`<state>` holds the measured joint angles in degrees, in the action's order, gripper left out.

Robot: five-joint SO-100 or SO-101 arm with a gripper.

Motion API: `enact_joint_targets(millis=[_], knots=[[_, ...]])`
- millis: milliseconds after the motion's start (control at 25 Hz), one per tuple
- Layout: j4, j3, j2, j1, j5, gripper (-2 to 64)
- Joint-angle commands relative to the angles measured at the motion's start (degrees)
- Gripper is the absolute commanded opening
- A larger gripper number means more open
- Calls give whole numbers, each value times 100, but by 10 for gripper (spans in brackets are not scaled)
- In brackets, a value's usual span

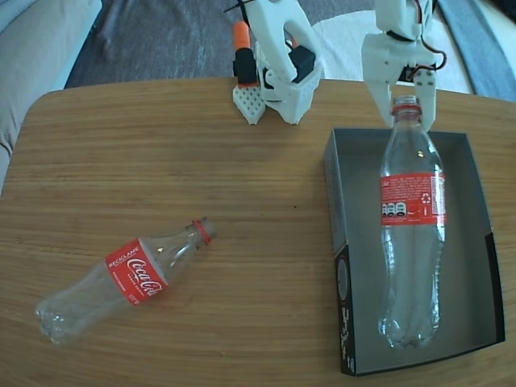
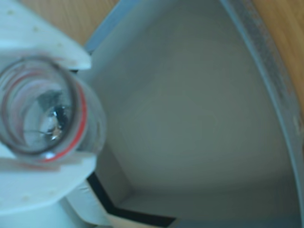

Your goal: Grasp the bottles and put them in the box.

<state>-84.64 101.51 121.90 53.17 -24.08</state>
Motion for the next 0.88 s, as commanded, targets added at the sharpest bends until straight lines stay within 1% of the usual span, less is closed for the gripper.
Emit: enact_joint_targets(millis=[0,120,400,480,600,840], knots=[[167,44,105,9,-26,-3],[220,79,79,9,-26,-3],[589,352,62,-9,-26,-3],[686,369,35,-176,-35,-3],[826,448,-290,-413,-352,-3],[1055,431,-457,-492,-431,-3]])
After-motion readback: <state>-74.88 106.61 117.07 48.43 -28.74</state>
